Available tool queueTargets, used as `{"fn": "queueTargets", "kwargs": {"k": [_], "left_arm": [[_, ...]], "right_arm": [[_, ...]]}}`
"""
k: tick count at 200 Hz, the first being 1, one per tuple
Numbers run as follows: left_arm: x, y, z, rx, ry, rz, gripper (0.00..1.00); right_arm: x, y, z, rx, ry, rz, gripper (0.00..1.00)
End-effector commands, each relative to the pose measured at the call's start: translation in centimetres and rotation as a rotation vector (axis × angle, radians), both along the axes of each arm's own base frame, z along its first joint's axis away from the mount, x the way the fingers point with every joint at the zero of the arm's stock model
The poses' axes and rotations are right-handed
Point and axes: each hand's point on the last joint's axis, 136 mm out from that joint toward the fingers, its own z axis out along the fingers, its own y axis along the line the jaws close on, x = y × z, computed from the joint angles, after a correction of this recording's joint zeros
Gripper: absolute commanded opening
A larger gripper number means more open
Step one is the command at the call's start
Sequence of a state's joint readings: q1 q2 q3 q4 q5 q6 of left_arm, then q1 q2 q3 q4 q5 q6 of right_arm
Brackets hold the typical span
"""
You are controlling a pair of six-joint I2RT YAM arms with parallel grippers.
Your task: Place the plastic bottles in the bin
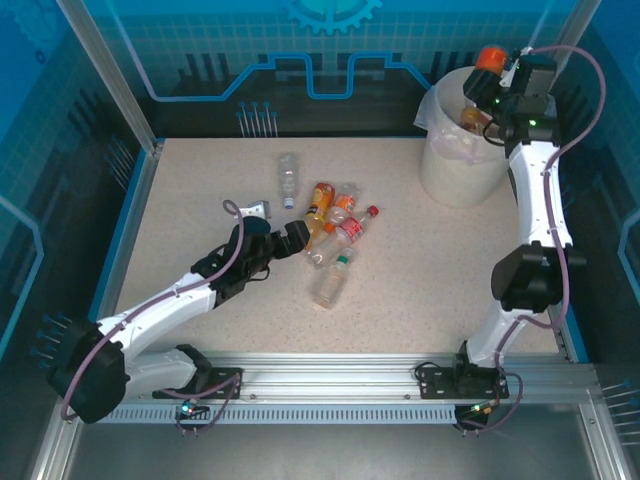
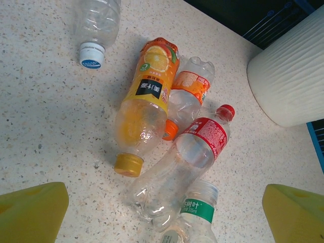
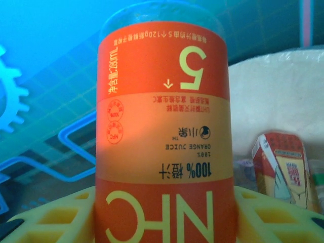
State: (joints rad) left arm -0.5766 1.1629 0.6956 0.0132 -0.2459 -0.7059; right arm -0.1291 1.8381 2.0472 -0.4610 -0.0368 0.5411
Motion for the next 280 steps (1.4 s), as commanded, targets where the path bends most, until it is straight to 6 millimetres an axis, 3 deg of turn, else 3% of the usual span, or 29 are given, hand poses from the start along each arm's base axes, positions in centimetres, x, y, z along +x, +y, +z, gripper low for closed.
{"fn": "queueTargets", "kwargs": {"k": [1, 59, 84, 118, 159, 173, 224, 280], "left_arm": [[-0.3, 0.9, -0.3, 0.002, -0.001, 0.023, 0.99], [-0.6, 1.3, -0.7, 0.003, 0.009, 0.040, 0.99], [-0.7, 1.4, -0.8, 0.005, 0.013, 0.046, 0.99], [-0.6, 1.5, -1.2, 0.006, 0.025, 0.053, 0.99], [-0.5, 1.6, -1.4, 0.007, 0.037, 0.066, 0.99], [-0.5, 1.7, -1.6, 0.010, 0.043, 0.075, 0.99], [-0.3, 1.9, -2.5, 0.020, 0.088, 0.104, 0.99], [0.0, 2.4, -3.3, 0.023, 0.140, 0.138, 0.99]], "right_arm": [[1.1, -1.9, 0.4, 0.024, 0.001, -0.082, 0.35], [2.3, -4.7, -3.8, -0.023, 0.069, -0.241, 0.45], [2.8, -4.3, -4.8, -0.035, 0.109, -0.202, 0.50], [3.0, -3.2, -5.8, -0.037, 0.165, -0.132, 0.68], [2.1, -2.9, -5.2, -0.049, 0.165, -0.122, 0.81], [1.7, -3.0, -4.8, -0.060, 0.164, -0.131, 0.89], [0.2, -2.4, -3.2, -0.091, 0.136, -0.117, 1.00], [-2.0, 0.2, -0.7, -0.142, 0.079, -0.053, 1.00]]}}
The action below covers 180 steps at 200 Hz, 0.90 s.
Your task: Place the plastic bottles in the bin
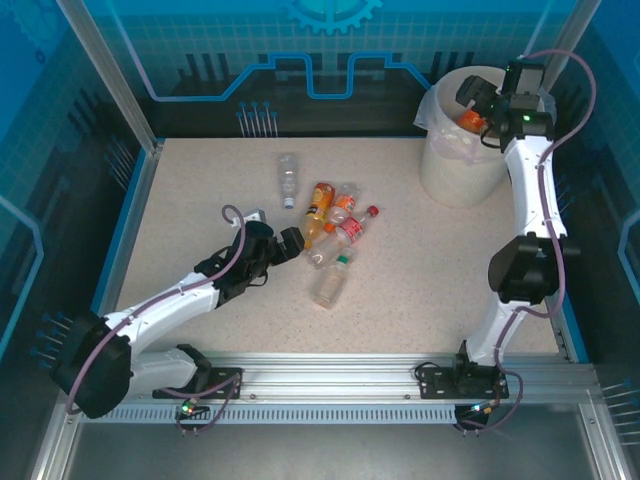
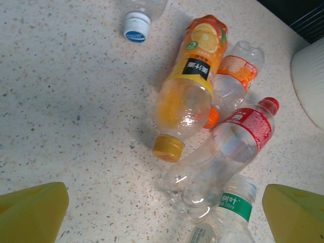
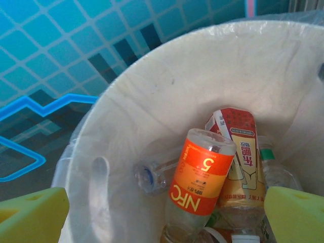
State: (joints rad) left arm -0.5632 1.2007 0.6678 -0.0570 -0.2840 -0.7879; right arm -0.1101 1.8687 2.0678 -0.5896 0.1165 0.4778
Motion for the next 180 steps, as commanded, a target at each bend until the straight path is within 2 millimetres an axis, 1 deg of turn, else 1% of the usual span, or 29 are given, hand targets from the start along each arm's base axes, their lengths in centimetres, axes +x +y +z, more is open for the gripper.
{"fn": "queueTargets", "kwargs": {"k": [1, 39, 60, 74, 96, 112, 122, 136, 157, 180], "left_arm": [[0.7, 0.7, 0.5, -0.003, 0.016, 0.048, 0.99], [0.9, 1.0, -0.3, -0.020, 0.060, 0.066, 0.99], [1.0, 0.2, -0.6, -0.028, 0.074, 0.021, 0.99], [0.7, -0.5, -1.1, -0.033, 0.095, -0.025, 0.99], [-0.1, -1.6, -1.9, -0.053, 0.124, -0.089, 0.99], [-0.9, -1.6, -2.7, -0.049, 0.146, -0.093, 0.99], [-1.6, -1.7, -3.3, -0.026, 0.157, -0.093, 0.99], [-2.8, -2.5, -3.8, 0.020, 0.158, -0.125, 0.99], [-4.7, -4.9, -4.2, 0.125, 0.128, -0.229, 0.99], [-6.8, -7.2, -5.0, 0.243, 0.110, -0.331, 0.99]], "right_arm": [[-1.5, 1.8, 2.9, -0.040, -0.064, 0.051, 1.00], [-3.8, 5.1, 4.6, -0.069, -0.107, 0.133, 1.00], [-5.5, 7.2, 4.8, -0.063, -0.116, 0.189, 1.00], [-6.9, 8.8, 4.5, -0.067, -0.118, 0.228, 1.00], [-9.3, 11.3, 3.3, -0.069, -0.105, 0.289, 1.00], [-11.1, 12.6, 1.7, -0.068, -0.076, 0.330, 1.00], [-12.2, 12.8, 0.6, -0.054, -0.055, 0.333, 1.00], [-13.5, 12.8, -0.6, -0.021, -0.046, 0.327, 1.00], [-15.1, 12.8, -2.1, 0.018, -0.039, 0.324, 1.00], [-16.3, 12.3, -3.3, 0.024, -0.027, 0.305, 1.00]]}}
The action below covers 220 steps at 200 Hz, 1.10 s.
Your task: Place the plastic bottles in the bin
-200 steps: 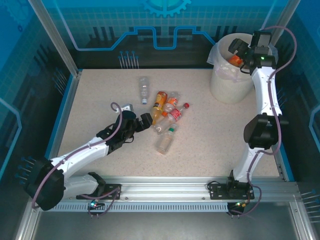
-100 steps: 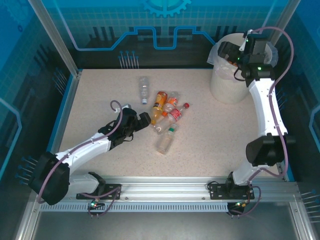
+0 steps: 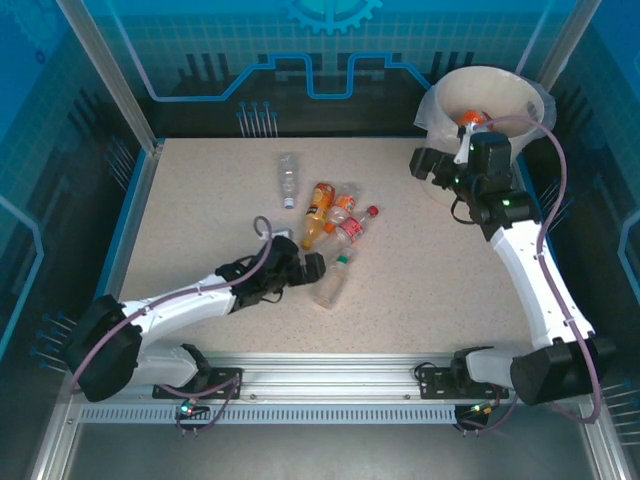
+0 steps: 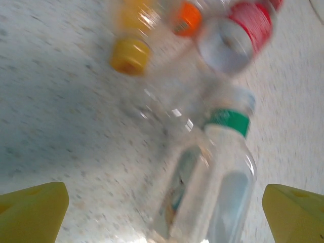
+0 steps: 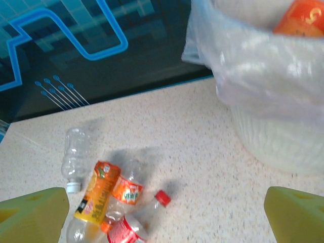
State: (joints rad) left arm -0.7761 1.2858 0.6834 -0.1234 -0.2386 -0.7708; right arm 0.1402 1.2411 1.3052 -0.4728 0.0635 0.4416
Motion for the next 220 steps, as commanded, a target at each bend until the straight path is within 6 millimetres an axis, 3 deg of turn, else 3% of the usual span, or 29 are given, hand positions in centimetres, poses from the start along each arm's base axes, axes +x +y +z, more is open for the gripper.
{"fn": "queueTargets", "kwargs": {"k": [1, 27, 94, 126, 158, 190, 220], "left_arm": [[-1.8, -0.7, -1.6, 0.168, -0.029, -0.089, 0.99], [-3.1, -2.2, -3.1, 0.301, -0.049, -0.178, 0.99], [-2.5, -5.4, -5.5, 0.501, -0.064, -0.340, 0.98], [-2.4, -5.8, -6.4, 0.538, -0.074, -0.342, 0.89], [-2.5, -5.8, -7.4, 0.537, -0.065, -0.330, 0.73], [-2.5, -6.0, -7.4, 0.519, -0.065, -0.326, 0.60], [-2.5, -5.8, -7.1, 0.512, -0.070, -0.315, 0.55]], "right_arm": [[-0.9, 0.0, 0.5, 0.038, -0.038, -0.010, 1.00], [-1.6, -0.3, -0.4, 0.032, -0.011, -0.016, 1.00], [-1.8, -0.4, -0.8, 0.027, 0.014, -0.011, 1.00], [-1.9, -0.5, -0.8, 0.023, 0.016, -0.012, 1.00], [-2.0, -0.5, -0.8, 0.022, 0.016, -0.010, 1.00], [-1.9, -0.2, -1.2, 0.023, 0.018, 0.006, 1.00], [-2.0, 0.1, -1.3, 0.037, 0.005, 0.020, 1.00]]}}
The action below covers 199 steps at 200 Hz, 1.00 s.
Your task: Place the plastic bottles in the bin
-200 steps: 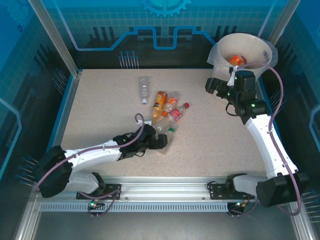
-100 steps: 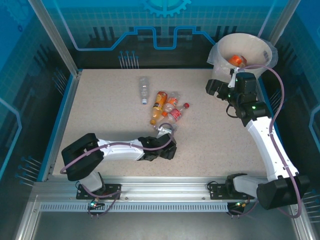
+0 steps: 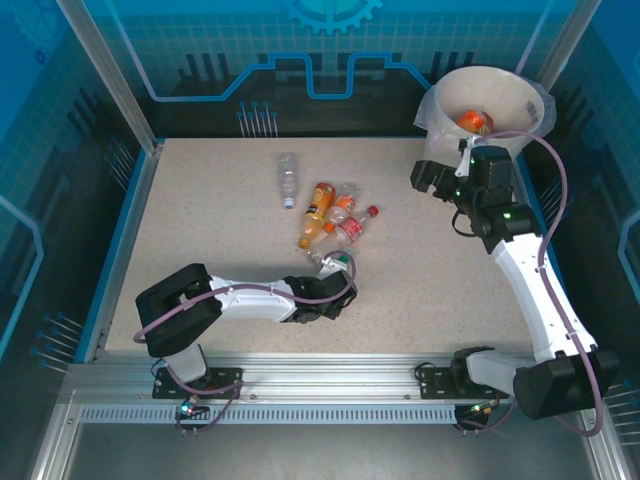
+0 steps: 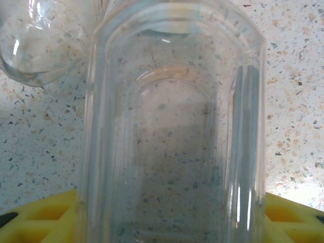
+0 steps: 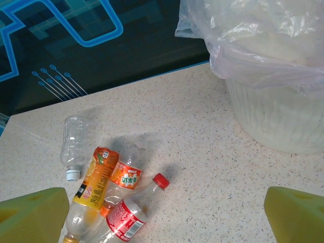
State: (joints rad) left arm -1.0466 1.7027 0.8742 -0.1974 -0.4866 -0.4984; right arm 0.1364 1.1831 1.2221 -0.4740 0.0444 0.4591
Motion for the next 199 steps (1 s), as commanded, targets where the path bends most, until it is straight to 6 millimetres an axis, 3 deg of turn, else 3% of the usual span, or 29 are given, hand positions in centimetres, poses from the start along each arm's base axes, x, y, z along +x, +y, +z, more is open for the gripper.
{"fn": "queueTargets", "kwargs": {"k": [1, 28, 62, 104, 153, 199], "left_arm": [[0.1, 0.1, 0.2, -0.005, -0.023, 0.018, 0.54], [-0.2, -1.0, 1.6, -0.091, -0.019, -0.022, 0.48], [0.0, -2.2, 5.3, -0.239, -0.062, -0.061, 0.40], [0.9, -1.8, 10.6, -0.485, -0.093, -0.064, 0.39], [2.6, -0.4, 16.6, -0.708, -0.178, -0.094, 0.39], [4.6, -0.1, 20.5, -0.630, -0.350, -0.164, 0.39]], "right_arm": [[-0.4, 0.1, 0.3, 0.017, -0.024, 0.016, 1.00], [-0.5, 1.0, 0.8, 0.032, -0.049, 0.071, 1.00], [-0.6, 2.4, 1.3, 0.060, -0.073, 0.150, 1.00], [-0.6, 3.5, 1.0, 0.177, -0.034, 0.161, 1.00], [-1.0, 6.6, 1.0, 0.312, 0.047, 0.238, 1.00], [-1.4, 10.4, 1.3, 0.431, 0.105, 0.390, 1.00]]}}
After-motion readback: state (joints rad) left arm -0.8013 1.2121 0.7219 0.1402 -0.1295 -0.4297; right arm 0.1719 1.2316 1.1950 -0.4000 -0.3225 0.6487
